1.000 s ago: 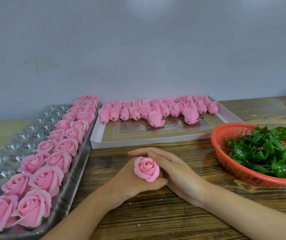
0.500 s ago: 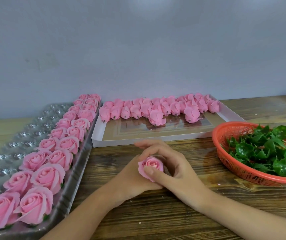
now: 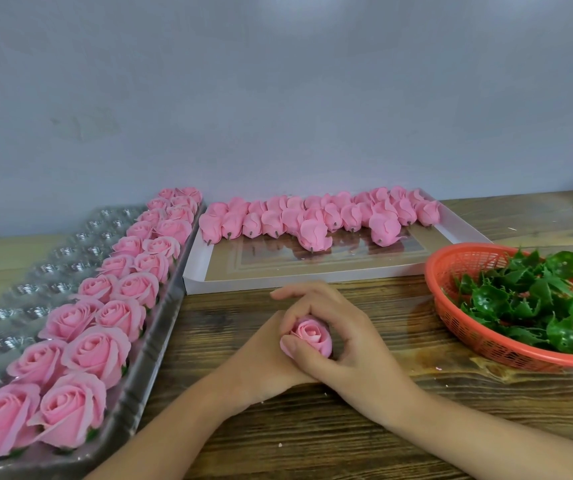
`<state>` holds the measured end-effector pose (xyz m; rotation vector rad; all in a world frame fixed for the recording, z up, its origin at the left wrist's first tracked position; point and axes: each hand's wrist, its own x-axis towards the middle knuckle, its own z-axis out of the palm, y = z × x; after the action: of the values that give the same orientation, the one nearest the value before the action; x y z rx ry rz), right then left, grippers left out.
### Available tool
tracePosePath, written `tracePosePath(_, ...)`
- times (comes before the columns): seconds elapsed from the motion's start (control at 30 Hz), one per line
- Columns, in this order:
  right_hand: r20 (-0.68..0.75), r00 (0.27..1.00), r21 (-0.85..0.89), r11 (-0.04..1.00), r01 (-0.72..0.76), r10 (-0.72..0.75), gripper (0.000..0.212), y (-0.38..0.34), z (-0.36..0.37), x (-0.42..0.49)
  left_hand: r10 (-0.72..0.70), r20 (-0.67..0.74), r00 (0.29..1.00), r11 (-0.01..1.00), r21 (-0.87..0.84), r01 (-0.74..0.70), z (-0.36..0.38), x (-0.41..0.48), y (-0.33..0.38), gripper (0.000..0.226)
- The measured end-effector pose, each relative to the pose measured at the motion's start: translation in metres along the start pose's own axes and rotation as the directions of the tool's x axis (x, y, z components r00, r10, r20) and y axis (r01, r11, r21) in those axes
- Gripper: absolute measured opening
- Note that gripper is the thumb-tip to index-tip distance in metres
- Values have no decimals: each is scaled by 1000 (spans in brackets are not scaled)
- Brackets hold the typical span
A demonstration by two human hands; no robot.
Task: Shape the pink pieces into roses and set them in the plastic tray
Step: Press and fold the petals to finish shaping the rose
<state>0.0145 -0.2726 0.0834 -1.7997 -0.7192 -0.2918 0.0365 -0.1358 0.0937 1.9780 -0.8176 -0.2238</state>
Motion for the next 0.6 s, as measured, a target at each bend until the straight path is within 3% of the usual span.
tracePosePath(0.2,29,998,23,998,-63,62,12,2,-1,0,-15,-15,1000,999,29,15,-2,-1,1,34)
tracePosePath(0.3,48,995,75,993,-94,91,19,3,-1,1,-58,-122,991,996,57,66,2,-2,-8,43)
tracePosePath(0.5,83,982,173,968,-182,170,53,8,-4,1,-68,-159,985,991,-127,48,-1,-5,-5,35)
tracePosePath(0.6,59,990,216,966,-141,131,43,8,-4,2,-216,-250,944,956,-250,152,2,-8,-14,39)
